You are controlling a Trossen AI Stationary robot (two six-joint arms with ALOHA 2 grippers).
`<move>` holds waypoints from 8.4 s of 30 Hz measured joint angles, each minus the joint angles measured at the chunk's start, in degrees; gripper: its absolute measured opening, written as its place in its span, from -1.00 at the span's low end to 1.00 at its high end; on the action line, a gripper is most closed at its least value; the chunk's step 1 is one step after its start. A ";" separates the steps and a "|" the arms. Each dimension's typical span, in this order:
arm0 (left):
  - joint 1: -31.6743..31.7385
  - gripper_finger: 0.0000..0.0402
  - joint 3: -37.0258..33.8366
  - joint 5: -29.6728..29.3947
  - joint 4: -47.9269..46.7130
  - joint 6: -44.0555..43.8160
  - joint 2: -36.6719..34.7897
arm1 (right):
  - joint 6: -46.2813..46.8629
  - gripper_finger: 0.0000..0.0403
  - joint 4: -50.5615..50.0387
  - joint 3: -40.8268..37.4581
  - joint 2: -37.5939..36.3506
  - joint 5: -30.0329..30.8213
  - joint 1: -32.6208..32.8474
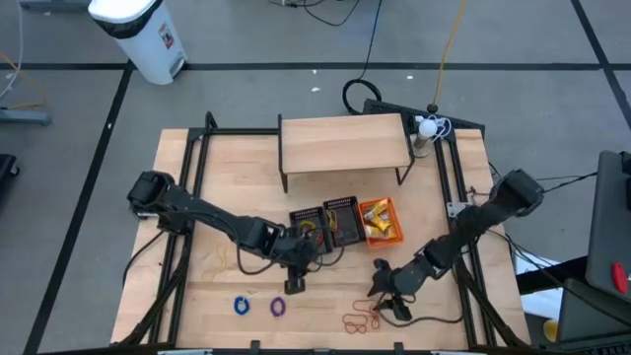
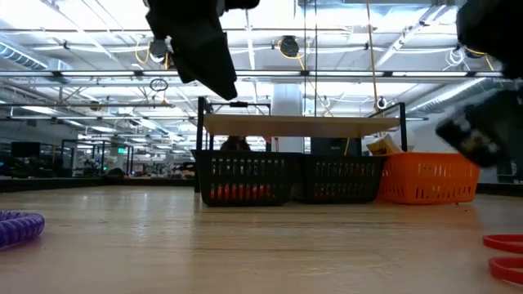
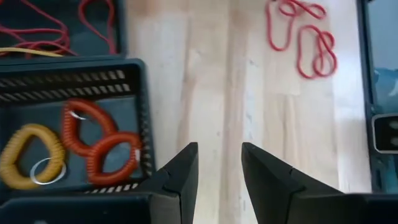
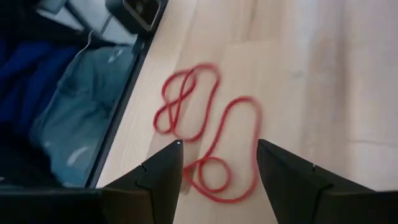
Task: Pick & Place Office Desk Supplies
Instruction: Put the orange rubber band into the right black bin
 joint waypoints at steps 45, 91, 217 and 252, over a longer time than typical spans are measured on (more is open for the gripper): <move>-1.31 -0.38 0.00 0.05 -0.37 -2.62 -0.02 | 2.00 -0.24 6.88 0.11 9.67 4.24 2.07; -8.30 -0.38 0.00 -4.57 3.50 -11.84 -0.09 | 10.12 -0.98 -4.25 -0.02 14.65 21.87 5.97; -8.33 -0.38 -0.02 -4.04 4.33 -12.06 -0.04 | 5.38 -1.00 -1.46 -0.02 11.58 23.70 5.88; -8.35 -0.38 -0.02 -4.48 4.76 -11.64 -0.02 | -28.53 -1.00 10.10 -0.09 -23.27 35.79 2.22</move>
